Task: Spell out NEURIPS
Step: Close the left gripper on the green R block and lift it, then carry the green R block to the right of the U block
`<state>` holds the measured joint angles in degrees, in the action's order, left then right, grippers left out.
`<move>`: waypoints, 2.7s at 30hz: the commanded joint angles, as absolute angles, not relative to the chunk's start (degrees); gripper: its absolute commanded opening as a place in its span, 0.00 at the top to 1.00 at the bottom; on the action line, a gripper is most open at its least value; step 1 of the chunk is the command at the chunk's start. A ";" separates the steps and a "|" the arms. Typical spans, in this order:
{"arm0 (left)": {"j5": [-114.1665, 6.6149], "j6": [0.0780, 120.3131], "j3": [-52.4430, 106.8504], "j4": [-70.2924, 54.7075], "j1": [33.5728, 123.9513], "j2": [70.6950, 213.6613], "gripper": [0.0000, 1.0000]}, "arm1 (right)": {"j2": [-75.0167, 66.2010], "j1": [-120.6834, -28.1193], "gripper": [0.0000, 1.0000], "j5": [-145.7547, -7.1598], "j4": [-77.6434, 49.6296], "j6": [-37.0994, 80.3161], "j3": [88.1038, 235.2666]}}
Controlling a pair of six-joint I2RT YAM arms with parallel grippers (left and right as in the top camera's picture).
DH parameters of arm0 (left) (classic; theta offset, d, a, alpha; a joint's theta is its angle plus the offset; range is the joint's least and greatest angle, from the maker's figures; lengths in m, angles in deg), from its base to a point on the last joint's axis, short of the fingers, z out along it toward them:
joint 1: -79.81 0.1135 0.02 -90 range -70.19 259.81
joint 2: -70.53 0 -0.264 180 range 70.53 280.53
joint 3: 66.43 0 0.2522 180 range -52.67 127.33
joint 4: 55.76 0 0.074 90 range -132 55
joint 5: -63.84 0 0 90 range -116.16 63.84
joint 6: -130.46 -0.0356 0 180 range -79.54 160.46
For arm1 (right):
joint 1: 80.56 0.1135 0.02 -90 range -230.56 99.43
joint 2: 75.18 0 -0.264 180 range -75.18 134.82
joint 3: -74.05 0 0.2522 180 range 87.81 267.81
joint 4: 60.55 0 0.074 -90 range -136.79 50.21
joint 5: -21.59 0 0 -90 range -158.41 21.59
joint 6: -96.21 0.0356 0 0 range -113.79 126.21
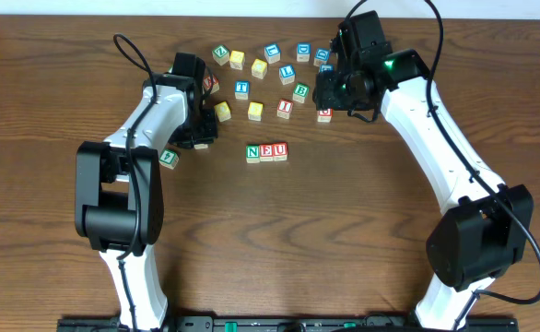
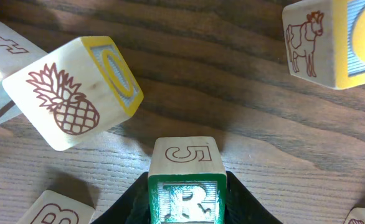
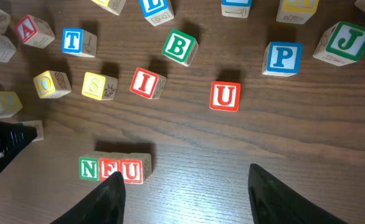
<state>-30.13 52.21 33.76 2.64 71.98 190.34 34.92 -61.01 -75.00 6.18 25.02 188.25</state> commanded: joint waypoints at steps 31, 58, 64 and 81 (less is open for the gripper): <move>-30.02 62.96 34.59 -10.21 45.38 179.85 0.69 | 35.10 -74.70 0.41 -71.79 11.16 24.10 189.28; -26.45 67.20 33.30 -12.74 40.09 188.20 0.69 | 35.10 -74.89 0.39 -71.75 15.84 20.69 189.26; -26.32 67.38 33.28 -12.72 40.09 189.84 0.69 | 35.10 -74.89 0.38 -71.75 15.90 20.69 189.26; -23.70 68.93 33.26 -10.93 40.09 190.38 0.69 | 35.10 -74.89 0.36 -71.77 16.08 20.69 189.26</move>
